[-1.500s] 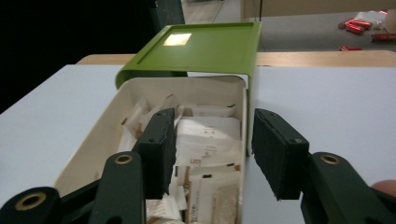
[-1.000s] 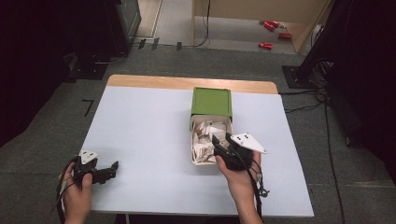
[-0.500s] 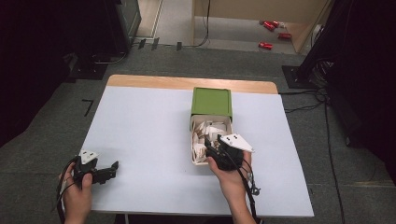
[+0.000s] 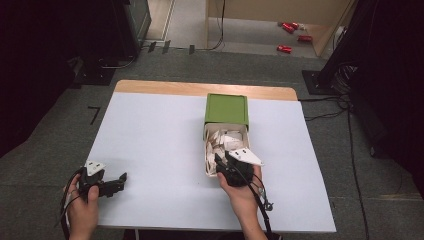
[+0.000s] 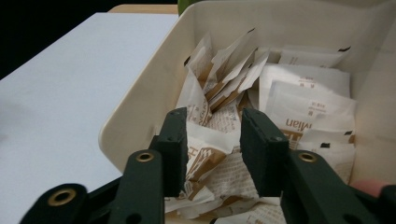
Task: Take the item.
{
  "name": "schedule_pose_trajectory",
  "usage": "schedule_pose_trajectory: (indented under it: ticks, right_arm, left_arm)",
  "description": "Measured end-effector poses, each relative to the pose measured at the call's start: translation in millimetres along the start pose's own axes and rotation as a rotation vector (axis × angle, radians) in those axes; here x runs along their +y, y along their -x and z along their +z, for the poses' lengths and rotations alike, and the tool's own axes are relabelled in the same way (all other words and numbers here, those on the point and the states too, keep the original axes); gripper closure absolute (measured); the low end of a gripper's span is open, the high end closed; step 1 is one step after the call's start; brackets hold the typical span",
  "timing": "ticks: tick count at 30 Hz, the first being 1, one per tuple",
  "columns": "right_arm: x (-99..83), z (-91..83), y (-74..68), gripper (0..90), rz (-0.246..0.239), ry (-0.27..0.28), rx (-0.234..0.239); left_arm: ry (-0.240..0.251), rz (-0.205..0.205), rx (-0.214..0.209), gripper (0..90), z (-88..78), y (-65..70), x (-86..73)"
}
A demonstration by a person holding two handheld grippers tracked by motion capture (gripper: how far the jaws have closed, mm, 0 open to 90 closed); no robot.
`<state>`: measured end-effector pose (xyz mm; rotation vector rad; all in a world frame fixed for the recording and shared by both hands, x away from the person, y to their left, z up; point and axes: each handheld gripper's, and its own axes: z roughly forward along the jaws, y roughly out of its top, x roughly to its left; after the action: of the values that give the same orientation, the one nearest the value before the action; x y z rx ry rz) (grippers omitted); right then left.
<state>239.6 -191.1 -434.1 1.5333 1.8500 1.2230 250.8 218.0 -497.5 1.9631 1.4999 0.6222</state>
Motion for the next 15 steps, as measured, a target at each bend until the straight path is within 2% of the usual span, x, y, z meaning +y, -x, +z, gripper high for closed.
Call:
schedule_pose_trajectory:
  ticks: [7,15]
  right_arm:
    - [-9.2,2.1,-3.8,72.8,0.016,-0.026,0.019]
    - [-17.1,3.5,-8.8,79.7,0.026,-0.031,-0.001]
  left_arm:
    - [0.0,0.0,0.0,7.4,0.0,0.0,0.0]
    - [0.0,0.0,0.0,7.4,0.0,0.0,0.0]
